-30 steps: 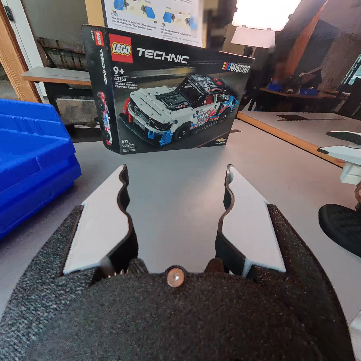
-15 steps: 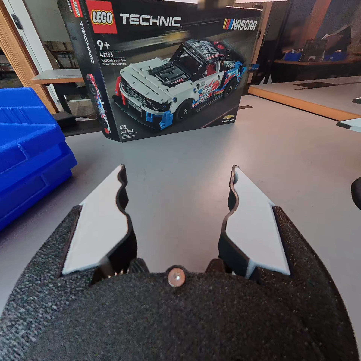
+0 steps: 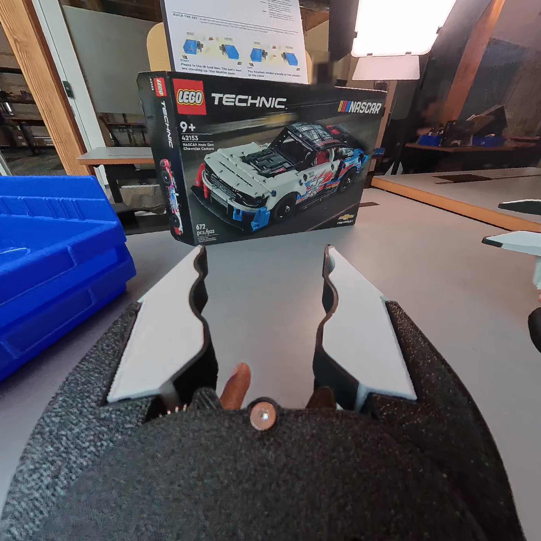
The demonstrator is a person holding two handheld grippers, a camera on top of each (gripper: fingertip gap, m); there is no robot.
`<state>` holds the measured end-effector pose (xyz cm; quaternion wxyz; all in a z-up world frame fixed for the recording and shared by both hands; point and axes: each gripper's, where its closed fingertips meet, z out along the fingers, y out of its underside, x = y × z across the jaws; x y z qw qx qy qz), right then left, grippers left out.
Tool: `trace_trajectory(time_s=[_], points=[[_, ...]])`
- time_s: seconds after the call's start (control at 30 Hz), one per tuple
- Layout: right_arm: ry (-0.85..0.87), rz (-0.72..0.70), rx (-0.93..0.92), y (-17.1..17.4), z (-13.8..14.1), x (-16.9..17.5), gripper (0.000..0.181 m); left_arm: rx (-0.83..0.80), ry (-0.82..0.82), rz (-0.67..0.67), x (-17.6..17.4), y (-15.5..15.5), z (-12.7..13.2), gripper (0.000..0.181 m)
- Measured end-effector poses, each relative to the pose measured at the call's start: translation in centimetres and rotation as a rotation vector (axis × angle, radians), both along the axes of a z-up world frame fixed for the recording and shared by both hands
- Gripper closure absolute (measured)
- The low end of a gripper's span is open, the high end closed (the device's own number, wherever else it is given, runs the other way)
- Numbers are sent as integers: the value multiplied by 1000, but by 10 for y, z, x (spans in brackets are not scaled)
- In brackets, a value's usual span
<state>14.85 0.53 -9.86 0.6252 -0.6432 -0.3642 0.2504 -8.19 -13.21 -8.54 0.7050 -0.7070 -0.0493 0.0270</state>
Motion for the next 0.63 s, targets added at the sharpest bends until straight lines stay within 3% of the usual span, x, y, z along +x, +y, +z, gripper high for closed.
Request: trace_trajectory(time_s=[0.1, 0.17, 0.27, 0.37, 0.5, 0.63], points=[[-8, -7, -20, 0, -4, -11, 89, -69, 18, 17, 4, 4, -8, 85], [-32, -13, -58, 6, -17, -13, 89, -84, 33, 7, 8, 8, -16, 84], [29, -8, -68, 8, -11, -8, 91, -110, 21, 25, 5, 11, -25, 87], [78, 4, -62, 6, -5, -4, 91, -111, -45, -27, 6, 9, -28, 108], [61, -9, -49, 6, -7, -5, 89, -108, -170, -69, -1, 10, -31, 101], [49, -7, -11, 2, -6, -6, 89, -97, -166, -72, 0, 9, -29, 99]])
